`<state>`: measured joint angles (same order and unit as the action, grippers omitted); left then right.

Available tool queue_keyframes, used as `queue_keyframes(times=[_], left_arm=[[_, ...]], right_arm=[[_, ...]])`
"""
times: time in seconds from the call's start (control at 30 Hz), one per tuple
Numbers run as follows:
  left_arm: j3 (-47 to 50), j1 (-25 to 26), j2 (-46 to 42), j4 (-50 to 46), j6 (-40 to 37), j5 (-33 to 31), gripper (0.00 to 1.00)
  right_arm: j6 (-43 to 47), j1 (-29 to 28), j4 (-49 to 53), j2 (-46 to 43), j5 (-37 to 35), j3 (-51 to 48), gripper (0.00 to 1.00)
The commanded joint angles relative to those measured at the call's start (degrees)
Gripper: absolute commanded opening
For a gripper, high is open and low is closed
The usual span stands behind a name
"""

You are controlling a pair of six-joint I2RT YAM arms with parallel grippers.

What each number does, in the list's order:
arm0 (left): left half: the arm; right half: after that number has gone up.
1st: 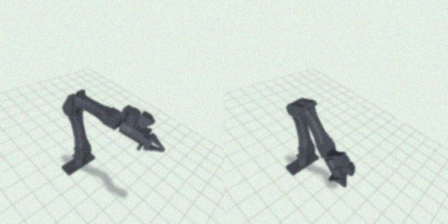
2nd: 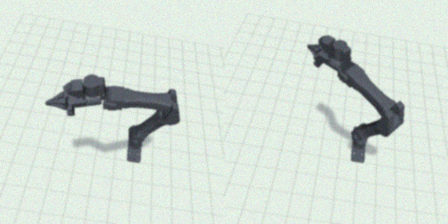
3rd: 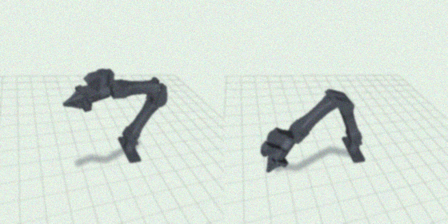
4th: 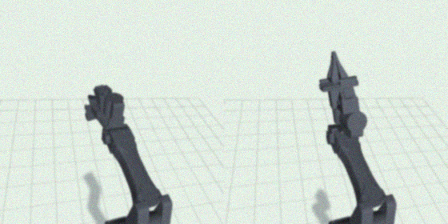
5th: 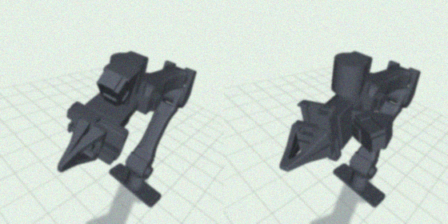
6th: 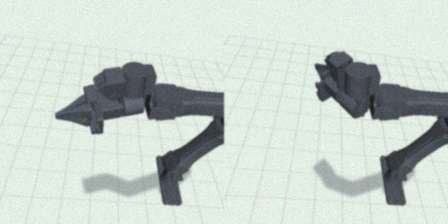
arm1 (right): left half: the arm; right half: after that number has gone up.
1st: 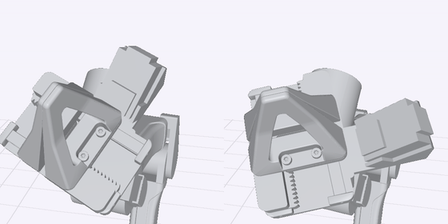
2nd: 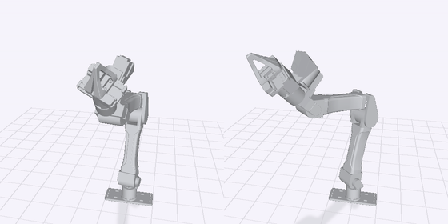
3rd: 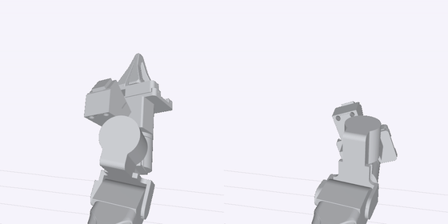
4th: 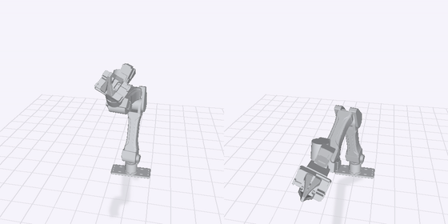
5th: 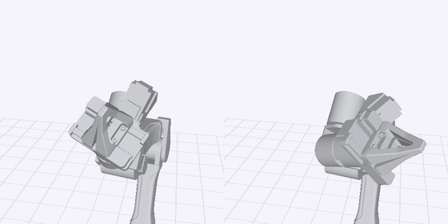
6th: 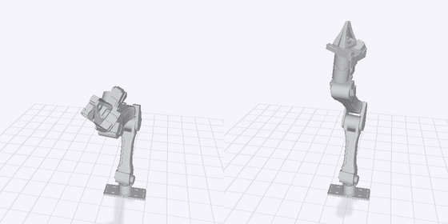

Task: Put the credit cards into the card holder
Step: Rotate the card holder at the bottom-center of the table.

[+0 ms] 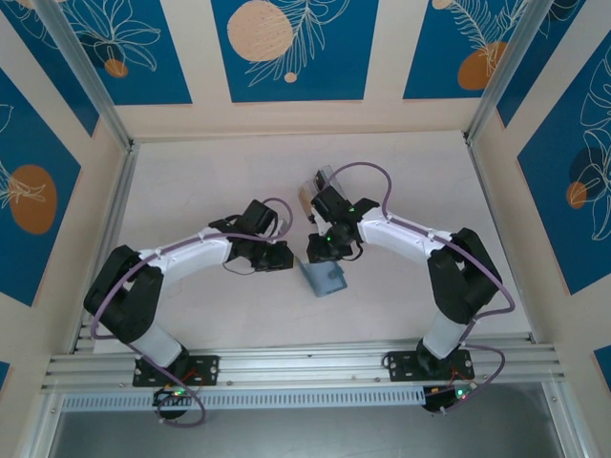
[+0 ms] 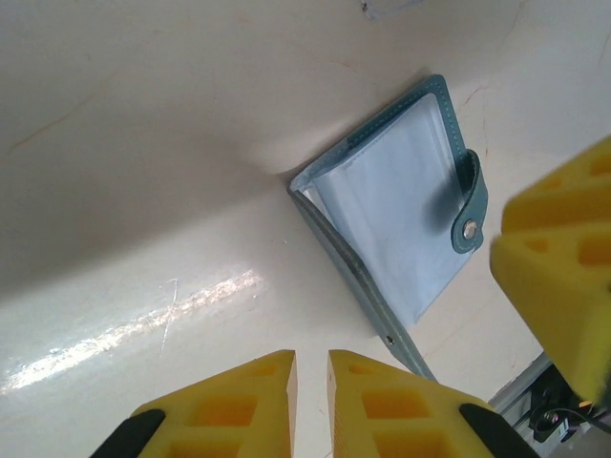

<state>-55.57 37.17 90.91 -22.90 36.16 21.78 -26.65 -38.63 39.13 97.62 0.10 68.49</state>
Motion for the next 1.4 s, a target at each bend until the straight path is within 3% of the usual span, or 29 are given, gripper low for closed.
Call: queue_keyframes(times=[0.0,0.13,0.53,0.83,0.97,1.37], left_arm=[[-2.8,0.2,-0.4,-2.8,-1.5,-0.9,0.15],[-4.3,-0.6,-2.7,-4.0,-0.3,-1.5,0.17],[-6.0,-4.0,-6.1,-6.7,0.9,2.1,0.19],[-3.3,-6.0,-6.5,-6.2,1.9,3.1,0.19],[-2.0,-6.0,-5.7,-4.9,2.4,4.2,0.19],[0.8,-3.6,-2.2,0.1,3.6,5.8,0.18]], right_arm=[[2.8,0.8,2.9,1.5,-0.1,1.0,0.22],[2.1,0.5,1.5,1.3,4.6,-1.5,0.18],[-4.8,-4.2,-8.8,5.4,21.0,-4.5,0.18],[-13.6,-2.6,-20.0,13.6,20.7,-1.2,0.19],[-15.1,-2.3,-21.3,12.0,18.5,-1.2,0.21],[-10.2,-1.7,-10.2,6.3,12.9,0.2,0.22]])
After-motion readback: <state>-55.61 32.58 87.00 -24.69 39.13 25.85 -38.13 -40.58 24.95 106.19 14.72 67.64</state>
